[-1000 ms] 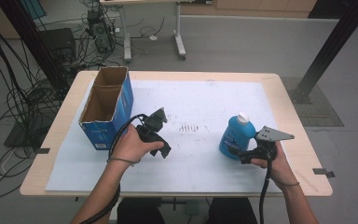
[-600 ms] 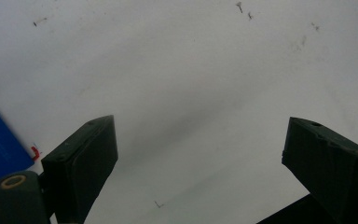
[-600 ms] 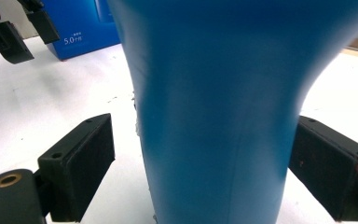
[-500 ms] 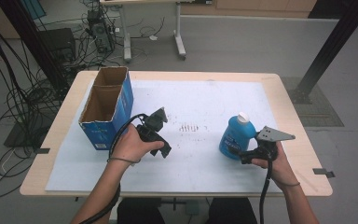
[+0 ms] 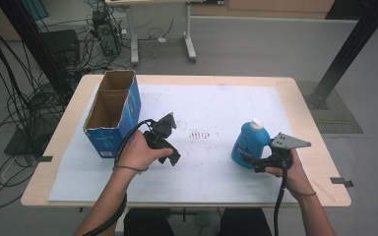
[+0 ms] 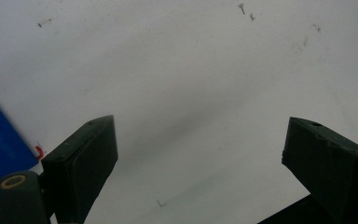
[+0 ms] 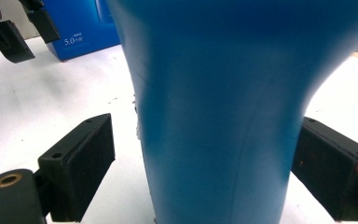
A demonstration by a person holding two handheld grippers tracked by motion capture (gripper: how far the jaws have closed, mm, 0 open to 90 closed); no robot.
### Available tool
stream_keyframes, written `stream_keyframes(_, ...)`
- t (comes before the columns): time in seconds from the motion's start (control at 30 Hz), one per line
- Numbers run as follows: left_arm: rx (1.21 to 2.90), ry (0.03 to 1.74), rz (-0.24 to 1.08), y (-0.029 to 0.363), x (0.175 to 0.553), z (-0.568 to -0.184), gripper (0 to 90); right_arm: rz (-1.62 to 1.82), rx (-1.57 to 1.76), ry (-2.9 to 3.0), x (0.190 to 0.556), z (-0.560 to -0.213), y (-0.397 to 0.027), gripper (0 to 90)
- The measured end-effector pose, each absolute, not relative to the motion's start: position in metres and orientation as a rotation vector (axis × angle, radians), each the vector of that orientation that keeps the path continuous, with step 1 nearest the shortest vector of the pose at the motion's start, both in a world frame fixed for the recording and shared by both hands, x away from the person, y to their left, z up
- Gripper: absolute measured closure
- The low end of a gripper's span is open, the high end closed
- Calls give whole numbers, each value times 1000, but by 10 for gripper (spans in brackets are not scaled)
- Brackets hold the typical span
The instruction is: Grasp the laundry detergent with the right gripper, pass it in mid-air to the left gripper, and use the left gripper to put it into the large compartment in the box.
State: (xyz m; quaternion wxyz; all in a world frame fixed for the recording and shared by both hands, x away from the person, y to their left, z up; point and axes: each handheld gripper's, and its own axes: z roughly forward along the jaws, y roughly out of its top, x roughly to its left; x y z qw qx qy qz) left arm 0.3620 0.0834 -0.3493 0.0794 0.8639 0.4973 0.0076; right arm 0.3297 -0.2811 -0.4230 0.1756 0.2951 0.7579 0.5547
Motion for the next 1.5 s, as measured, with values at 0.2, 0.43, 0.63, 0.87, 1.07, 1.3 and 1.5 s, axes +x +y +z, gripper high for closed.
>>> stream_keyframes(0.2, 2583, 1490, 21, 82, 362, -350, 106, 1571, 836, 2147, 329, -423, -281, 100)
stream_keyframes(0.43, 2583, 1489, 22, 82, 362, -350, 106, 1569, 840, 2145, 329, -423, -282, 100)
stream_keyframes(0.63, 2584, 1490, 21, 83, 362, -351, 106, 1568, 837, 2145, 329, -422, -282, 100)
stream_keyframes(0.87, 2580, 1491, 27, 83, 362, -349, 106, 1577, 829, 2148, 329, -422, -280, 129)
stream_keyframes(1.07, 2583, 1490, 30, 83, 361, -349, 106, 1580, 829, 2148, 329, -422, -280, 136)
stream_keyframes(1.3, 2583, 1487, 28, 82, 361, -349, 106, 1578, 828, 2147, 329, -423, -279, 143)
stream_keyframes(1.5, 2582, 1488, 31, 82, 361, -348, 106, 1576, 831, 2142, 330, -423, -279, 152)
